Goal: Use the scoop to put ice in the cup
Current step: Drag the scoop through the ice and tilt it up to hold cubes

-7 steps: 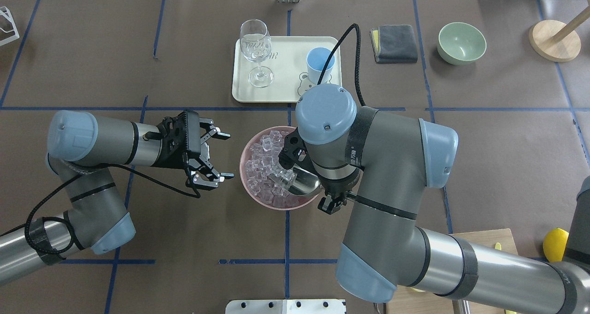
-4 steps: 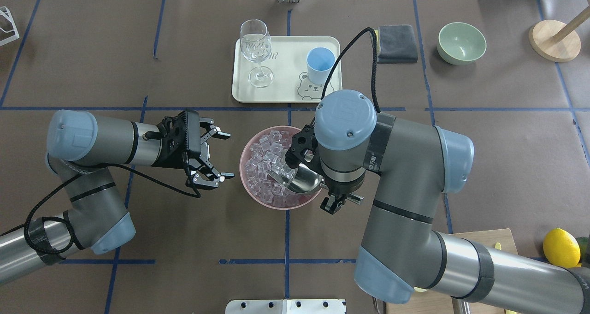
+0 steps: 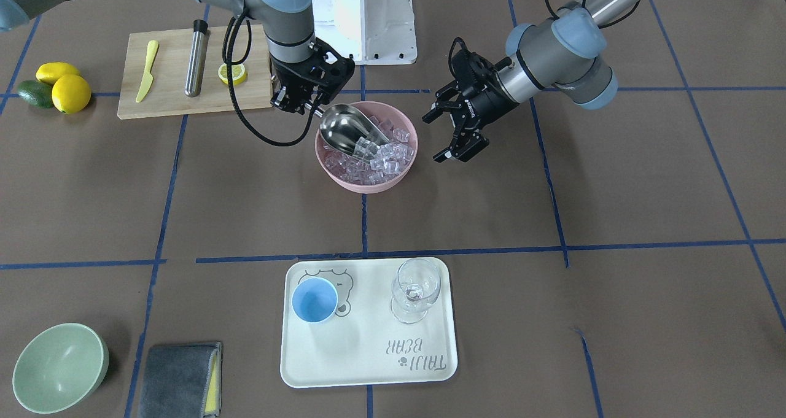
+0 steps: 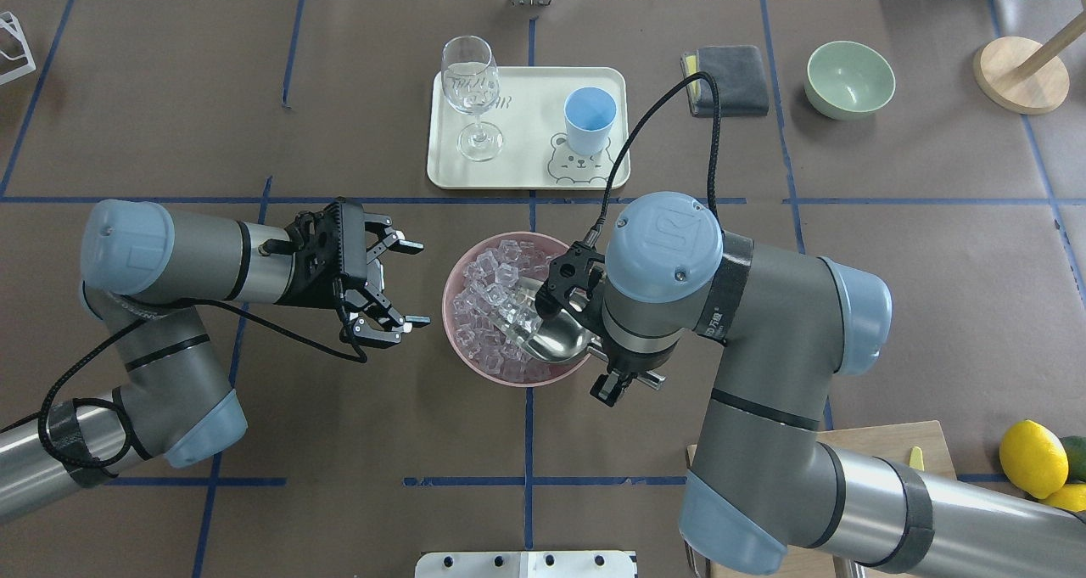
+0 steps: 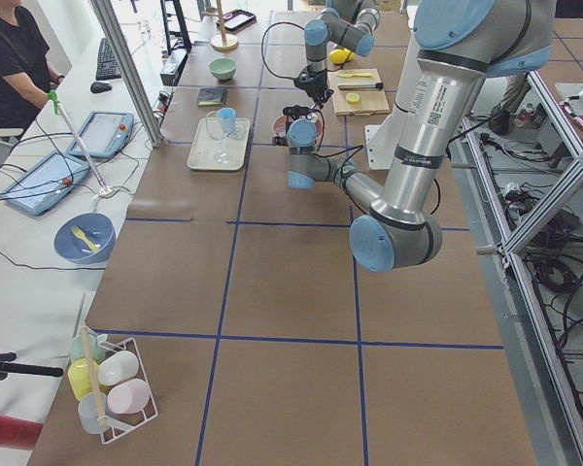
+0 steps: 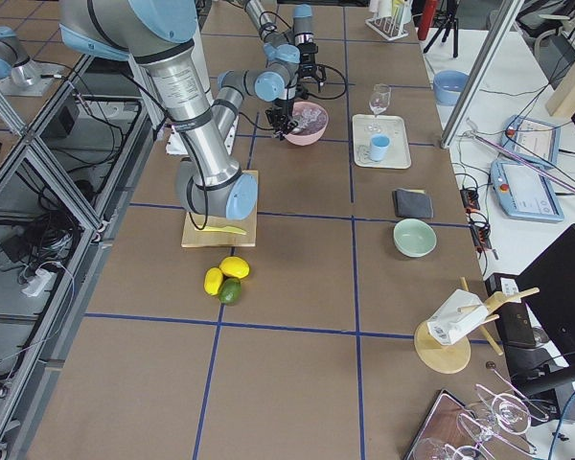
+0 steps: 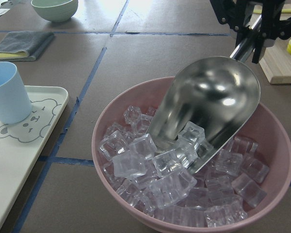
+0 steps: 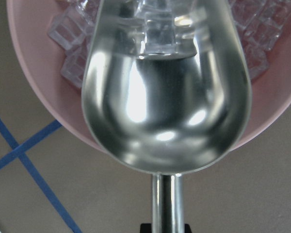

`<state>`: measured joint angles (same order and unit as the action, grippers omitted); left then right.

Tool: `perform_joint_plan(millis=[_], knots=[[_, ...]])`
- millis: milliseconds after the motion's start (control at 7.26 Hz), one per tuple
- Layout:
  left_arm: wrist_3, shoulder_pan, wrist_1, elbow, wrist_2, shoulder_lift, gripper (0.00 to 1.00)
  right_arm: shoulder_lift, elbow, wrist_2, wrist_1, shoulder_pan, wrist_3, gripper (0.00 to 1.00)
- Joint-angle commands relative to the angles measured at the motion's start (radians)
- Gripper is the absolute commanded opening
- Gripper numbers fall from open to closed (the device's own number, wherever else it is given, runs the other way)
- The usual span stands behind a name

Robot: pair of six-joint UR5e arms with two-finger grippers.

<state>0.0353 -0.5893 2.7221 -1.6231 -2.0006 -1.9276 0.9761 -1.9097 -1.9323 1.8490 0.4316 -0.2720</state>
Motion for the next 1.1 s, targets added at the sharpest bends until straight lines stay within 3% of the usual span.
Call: perform_joint_plan(millis=[0, 689, 964], knots=[[0.000, -0.003, -0.016, -0.010, -0.004, 0.001, 1.00, 0.012, 0.006, 0.002, -0.054, -0.005, -0.035, 0.00], [0.000, -0.020, -0.073, -0.043, -0.021, -0.002, 1.00, 0.068, 0.031, 0.012, -0.275, -0.011, -0.116, 0.00], [0.000, -0.024, -0.074, -0.043, -0.027, -0.004, 1.00, 0.122, 0.029, 0.013, -0.420, -0.010, -0.177, 0.00]])
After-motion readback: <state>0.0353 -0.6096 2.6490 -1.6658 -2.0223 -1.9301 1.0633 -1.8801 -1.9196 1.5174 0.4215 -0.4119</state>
